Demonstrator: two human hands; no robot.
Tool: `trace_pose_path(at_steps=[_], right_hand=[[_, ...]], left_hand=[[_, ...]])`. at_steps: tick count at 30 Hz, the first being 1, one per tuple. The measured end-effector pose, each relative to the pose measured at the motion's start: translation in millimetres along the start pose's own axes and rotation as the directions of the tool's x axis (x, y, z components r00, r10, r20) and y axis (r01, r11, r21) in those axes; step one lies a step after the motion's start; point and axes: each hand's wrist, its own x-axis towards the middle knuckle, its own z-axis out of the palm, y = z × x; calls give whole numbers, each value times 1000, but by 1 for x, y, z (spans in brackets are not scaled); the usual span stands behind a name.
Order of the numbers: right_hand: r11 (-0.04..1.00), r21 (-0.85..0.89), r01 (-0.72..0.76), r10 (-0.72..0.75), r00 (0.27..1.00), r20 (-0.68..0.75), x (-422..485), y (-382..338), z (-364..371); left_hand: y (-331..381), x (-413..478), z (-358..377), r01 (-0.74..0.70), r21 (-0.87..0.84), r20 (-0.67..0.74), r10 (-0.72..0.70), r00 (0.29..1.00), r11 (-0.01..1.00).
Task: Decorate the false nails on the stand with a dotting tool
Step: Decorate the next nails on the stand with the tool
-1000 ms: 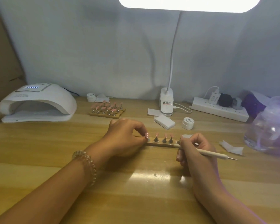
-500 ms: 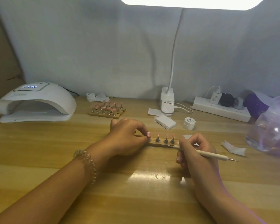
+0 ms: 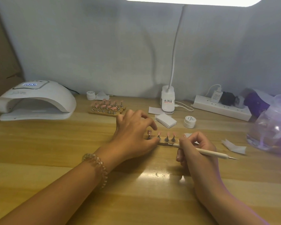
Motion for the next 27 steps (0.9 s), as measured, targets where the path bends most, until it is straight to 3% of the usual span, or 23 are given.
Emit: trace_pose_path(at_steps=[8,14,16,20,27], right_hand=[[1000,14,6,-6,1000,-10,0,-1,1],[999,41,1,0,999,-34,0,0,0],[999,52,5,-2,999,-41,0,0,-1],[998,61,8,-6,999,-41,1,0,-2],[998,58,7,-5,1000,-24,1,-1,-1]], left_hand=[[11,-5,7,-14,1,-96,14,995,1000],[19,-14,-1,-105,100,-174,121,977,989],[21,-17,-8,-145,31,-172,148,974,989],[20,-29,-10,-135,-216,-16,135,991,967],[22,-42,6,-26,-321,53,46,998,947]])
